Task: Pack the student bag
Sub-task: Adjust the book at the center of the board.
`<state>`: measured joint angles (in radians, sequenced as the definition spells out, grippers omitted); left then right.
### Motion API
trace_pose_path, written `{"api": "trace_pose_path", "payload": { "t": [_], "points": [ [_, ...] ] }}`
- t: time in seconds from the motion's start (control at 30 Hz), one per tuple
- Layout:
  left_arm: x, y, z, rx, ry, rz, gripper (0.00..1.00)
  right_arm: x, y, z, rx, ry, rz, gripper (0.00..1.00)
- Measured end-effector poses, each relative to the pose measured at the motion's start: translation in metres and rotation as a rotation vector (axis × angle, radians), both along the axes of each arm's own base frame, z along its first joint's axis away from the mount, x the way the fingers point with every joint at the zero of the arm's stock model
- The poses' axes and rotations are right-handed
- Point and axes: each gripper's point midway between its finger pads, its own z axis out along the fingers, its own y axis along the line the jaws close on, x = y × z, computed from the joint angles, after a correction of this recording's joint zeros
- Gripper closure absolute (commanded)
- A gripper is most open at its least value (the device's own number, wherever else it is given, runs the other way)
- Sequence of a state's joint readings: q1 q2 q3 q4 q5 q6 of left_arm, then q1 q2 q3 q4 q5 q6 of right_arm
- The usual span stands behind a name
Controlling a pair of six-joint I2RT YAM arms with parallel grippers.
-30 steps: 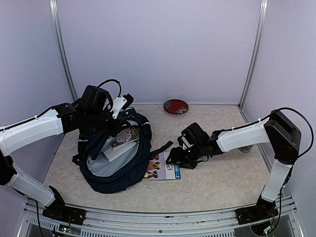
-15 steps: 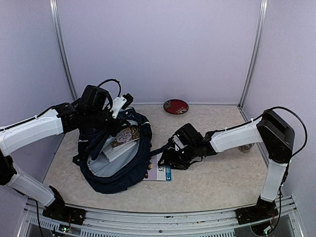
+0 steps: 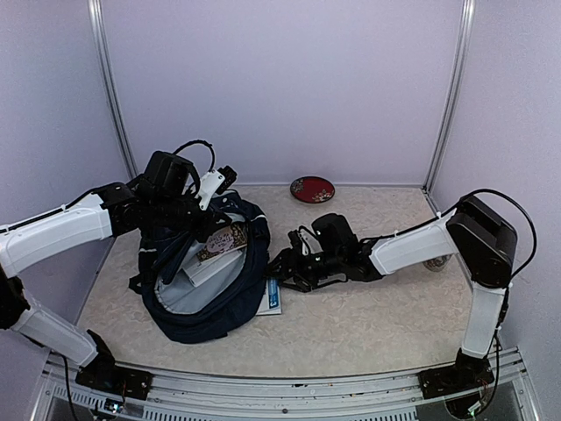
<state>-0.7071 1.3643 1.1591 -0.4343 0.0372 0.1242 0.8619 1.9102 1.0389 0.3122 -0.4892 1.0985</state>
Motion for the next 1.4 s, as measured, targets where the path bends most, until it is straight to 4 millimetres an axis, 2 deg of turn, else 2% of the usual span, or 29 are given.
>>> {"api": "trace_pose_path", "payload": {
  "t": [0.13,0.23,0.43,0.6,0.77,0.87,0.97,1.17,1.4],
  "points": [
    [0.000,0.000,0.000,0.000,0.000,0.000,1.00,-0.001,0.005,-0.004,0.015,0.017,-0.004,0.37],
    [0.000,0.000,0.000,0.000,0.000,0.000,1.00,-0.001,0.000,-0.014,-0.034,0.009,-0.016,0.36],
    [0.005,0.004,0.002,0.002,-0.013,0.026,1.00,0.007,-0.027,-0.040,-0.261,-0.051,-0.065,0.39],
    [0.022,0.021,0.008,-0.004,-0.040,0.098,1.00,0.019,-0.037,-0.038,-0.385,-0.126,-0.059,0.43],
    [0.031,0.033,0.018,-0.018,-0.071,0.140,1.00,0.027,-0.021,-0.024,-0.333,-0.162,-0.012,0.49],
    [0.031,0.035,0.019,-0.017,-0.077,0.142,1.00,0.018,-0.024,-0.036,-0.293,-0.121,0.006,0.49],
    [0.031,0.035,0.019,-0.016,-0.078,0.142,1.00,0.005,-0.037,-0.056,-0.296,-0.055,0.013,0.49],
    [0.032,0.038,0.022,-0.021,-0.081,0.147,1.00,0.006,-0.036,-0.055,-0.225,-0.019,0.011,0.49],
    [0.032,0.039,0.023,-0.027,-0.080,0.146,1.00,0.004,-0.020,-0.053,-0.131,0.015,0.050,0.50]
  ]
}}
